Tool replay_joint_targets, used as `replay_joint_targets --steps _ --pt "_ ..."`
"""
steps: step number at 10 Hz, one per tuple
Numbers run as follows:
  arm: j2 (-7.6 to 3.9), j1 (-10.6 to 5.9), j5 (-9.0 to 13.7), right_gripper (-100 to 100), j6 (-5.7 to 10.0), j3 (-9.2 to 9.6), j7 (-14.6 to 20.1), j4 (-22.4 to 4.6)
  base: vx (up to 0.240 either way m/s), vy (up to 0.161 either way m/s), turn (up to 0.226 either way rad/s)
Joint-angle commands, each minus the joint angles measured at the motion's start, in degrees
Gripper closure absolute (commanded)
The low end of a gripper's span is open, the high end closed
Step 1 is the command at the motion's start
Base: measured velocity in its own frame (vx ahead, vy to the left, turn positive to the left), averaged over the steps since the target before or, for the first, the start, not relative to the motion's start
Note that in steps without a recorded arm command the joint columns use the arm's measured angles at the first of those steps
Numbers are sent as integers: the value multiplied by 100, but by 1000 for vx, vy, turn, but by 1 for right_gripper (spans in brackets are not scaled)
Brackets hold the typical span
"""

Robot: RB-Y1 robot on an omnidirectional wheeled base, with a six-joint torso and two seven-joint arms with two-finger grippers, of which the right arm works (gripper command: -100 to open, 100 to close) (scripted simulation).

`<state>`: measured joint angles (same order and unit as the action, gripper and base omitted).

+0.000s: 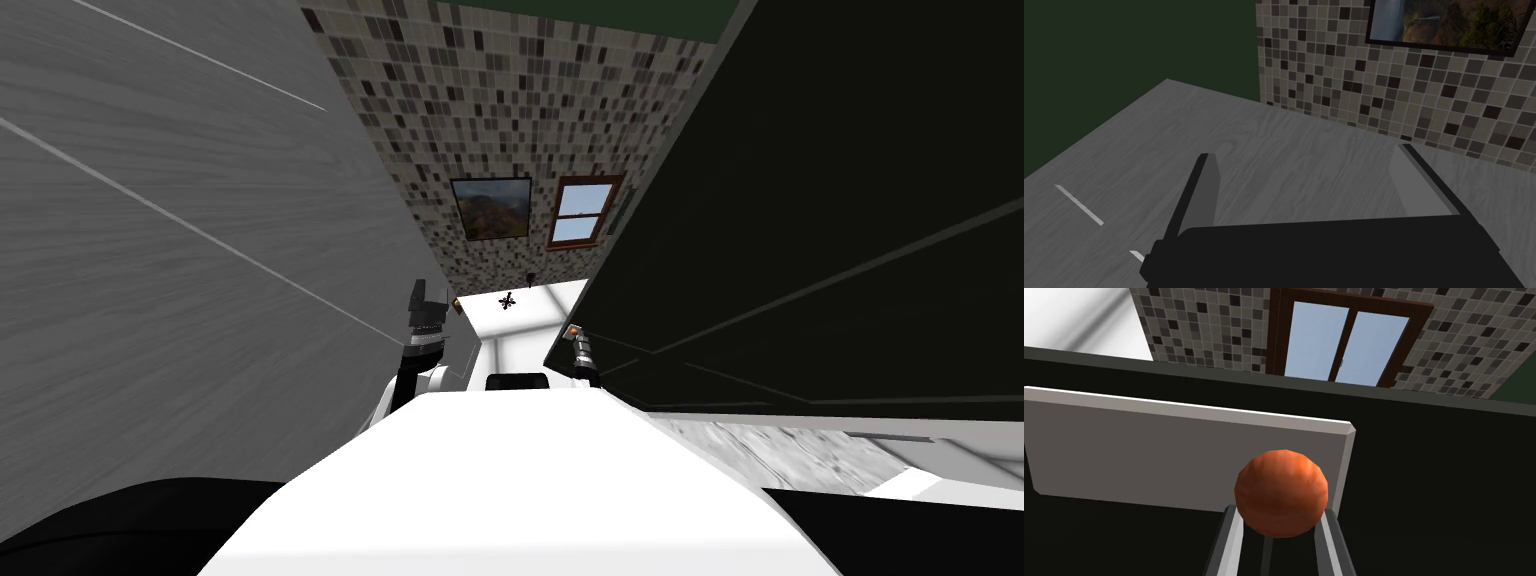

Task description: Push the door open

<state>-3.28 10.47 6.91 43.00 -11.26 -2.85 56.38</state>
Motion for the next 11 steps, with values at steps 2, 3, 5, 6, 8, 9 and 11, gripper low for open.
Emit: replay_joint_targets --steps 2,3,5,6,8,9,11 --pt "-33 -207 69 -100 42 -101 -60 -216 83 4 -132" --pt "-38 -281 77 -100 57 -101 -78 -297 -98 32 -53" --pt "-42 -463 98 -100 92 -99 -122 -494 -104 41 -51" --pt "-38 -675 121 -100 133 -98 -173 -724 -130 56 -106" --pt "-33 -789 134 -100 155 -97 -200 -847 -107 50 -59" --pt "-25 -907 148 -100 178 -96 -229 -976 -67 28 -41" --pt "0 -1151 175 -100 225 -94 -288 -1240 -79 26 -80"
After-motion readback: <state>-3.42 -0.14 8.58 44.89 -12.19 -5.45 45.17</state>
